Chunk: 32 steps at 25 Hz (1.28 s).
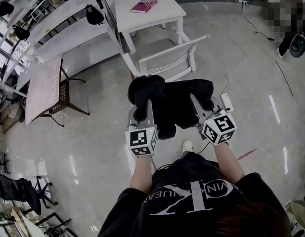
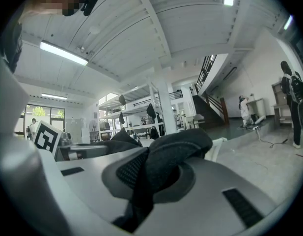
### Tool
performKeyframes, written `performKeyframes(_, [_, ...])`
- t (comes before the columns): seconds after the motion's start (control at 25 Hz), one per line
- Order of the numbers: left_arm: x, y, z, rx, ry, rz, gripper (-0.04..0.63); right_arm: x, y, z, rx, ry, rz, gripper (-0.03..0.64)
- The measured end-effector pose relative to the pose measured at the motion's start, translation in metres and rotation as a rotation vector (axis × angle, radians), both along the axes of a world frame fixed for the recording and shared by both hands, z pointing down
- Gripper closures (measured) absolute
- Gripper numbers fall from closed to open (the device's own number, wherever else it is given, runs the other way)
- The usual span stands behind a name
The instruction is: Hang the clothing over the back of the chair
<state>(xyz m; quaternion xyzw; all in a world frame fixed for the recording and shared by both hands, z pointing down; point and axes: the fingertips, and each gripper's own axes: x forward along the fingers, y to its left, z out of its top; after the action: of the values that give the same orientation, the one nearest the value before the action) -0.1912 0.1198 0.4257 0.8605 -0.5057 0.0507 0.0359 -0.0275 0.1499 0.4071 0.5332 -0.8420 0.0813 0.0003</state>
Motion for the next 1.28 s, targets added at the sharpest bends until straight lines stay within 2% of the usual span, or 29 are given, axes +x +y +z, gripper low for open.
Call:
performKeyframes(0.4, [0.036,-0.036,-0.001,-0.004,-0.012,-0.009,0.555,0.036,-0.040,0.000,-0.010,-0.007,-0.010,0.580])
performKeyframes(0.68, [0.053,-0.062,0.004,-0.018,-0.028,-0.039,0.555,0.048,-0.069,0.003,-0.002,0.012,-0.056,0.580])
performKeyframes(1.28, [0.083,-0.097,-0.006,0.028,-0.047,-0.041,0.555,0.078,-0.115,-0.007,0.034,-0.015,-0.065,0.580])
